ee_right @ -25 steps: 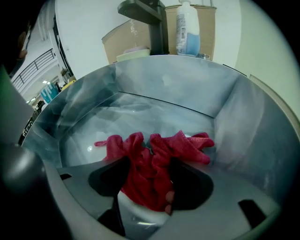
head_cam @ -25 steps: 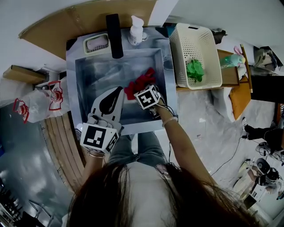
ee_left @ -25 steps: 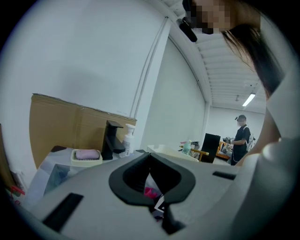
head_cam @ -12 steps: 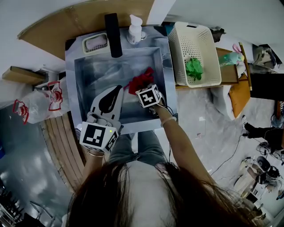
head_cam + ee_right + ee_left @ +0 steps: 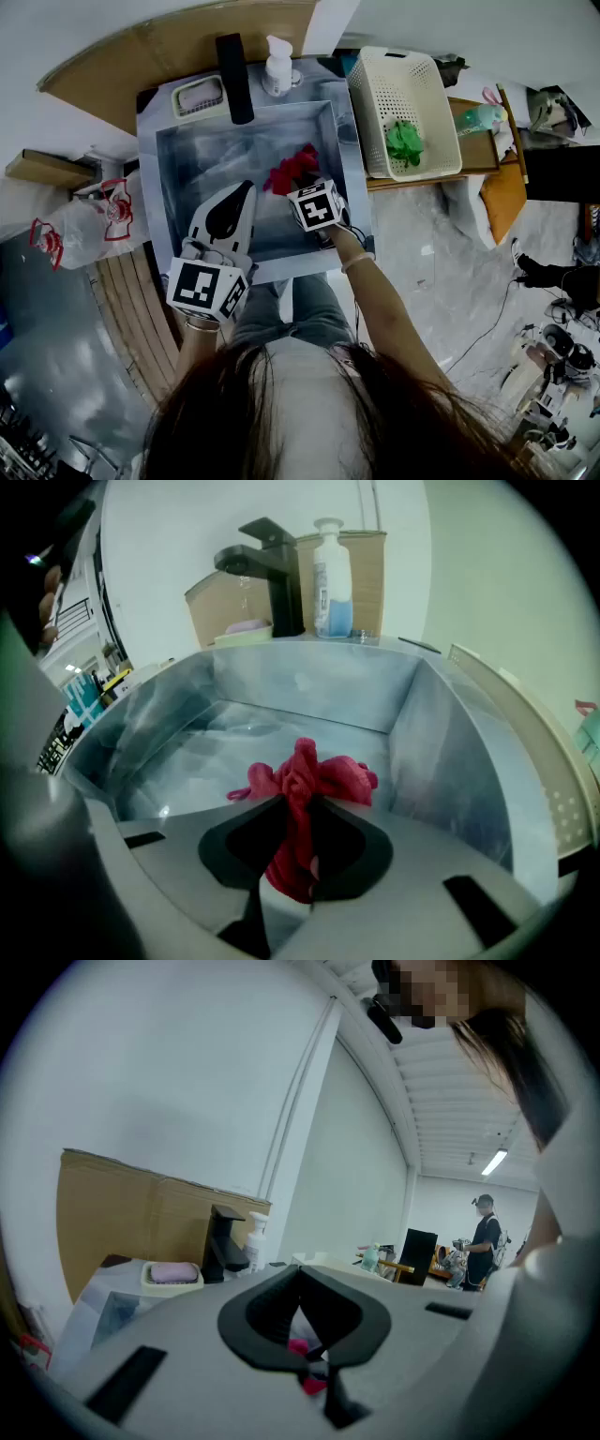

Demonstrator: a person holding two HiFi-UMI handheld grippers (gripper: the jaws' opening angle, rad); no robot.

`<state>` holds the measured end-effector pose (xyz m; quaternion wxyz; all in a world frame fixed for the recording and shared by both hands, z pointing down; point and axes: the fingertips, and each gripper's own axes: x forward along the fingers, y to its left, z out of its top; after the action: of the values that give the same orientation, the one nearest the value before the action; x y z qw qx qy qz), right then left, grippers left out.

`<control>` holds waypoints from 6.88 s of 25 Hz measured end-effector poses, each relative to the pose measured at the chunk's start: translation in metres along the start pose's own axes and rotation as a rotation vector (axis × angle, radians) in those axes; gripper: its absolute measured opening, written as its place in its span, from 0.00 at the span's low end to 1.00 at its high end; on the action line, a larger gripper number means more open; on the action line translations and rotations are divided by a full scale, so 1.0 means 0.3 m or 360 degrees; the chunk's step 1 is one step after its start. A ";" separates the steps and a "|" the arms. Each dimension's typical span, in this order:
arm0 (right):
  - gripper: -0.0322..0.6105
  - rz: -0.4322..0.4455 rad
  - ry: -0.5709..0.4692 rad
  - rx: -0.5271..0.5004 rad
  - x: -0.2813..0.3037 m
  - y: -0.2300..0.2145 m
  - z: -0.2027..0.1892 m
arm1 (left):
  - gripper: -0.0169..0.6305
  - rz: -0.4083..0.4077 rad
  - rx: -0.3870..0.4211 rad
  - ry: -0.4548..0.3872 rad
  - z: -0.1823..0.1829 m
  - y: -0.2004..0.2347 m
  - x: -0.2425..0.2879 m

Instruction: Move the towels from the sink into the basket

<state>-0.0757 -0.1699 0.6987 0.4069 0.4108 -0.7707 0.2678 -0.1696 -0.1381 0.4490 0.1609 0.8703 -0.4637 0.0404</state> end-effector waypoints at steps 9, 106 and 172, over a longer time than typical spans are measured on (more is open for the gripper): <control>0.20 0.0042 -0.0160 0.0094 -0.111 0.037 0.052 | 0.04 -0.0033 0.0031 -0.0019 0.026 -0.034 -0.018; 0.20 -0.0018 -0.0907 -0.0027 -0.972 -0.649 0.145 | 0.04 -0.0041 0.0280 -0.0136 0.235 -0.678 0.504; 0.17 -0.0154 -0.0607 -0.0069 -0.688 -0.844 0.146 | 0.04 0.0081 0.0256 -0.0045 0.146 -0.623 0.384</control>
<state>0.1902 -0.2484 0.5207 0.2747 0.4817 -0.8188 0.1486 0.0457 -0.1467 0.3876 0.0827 0.8689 -0.4831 0.0693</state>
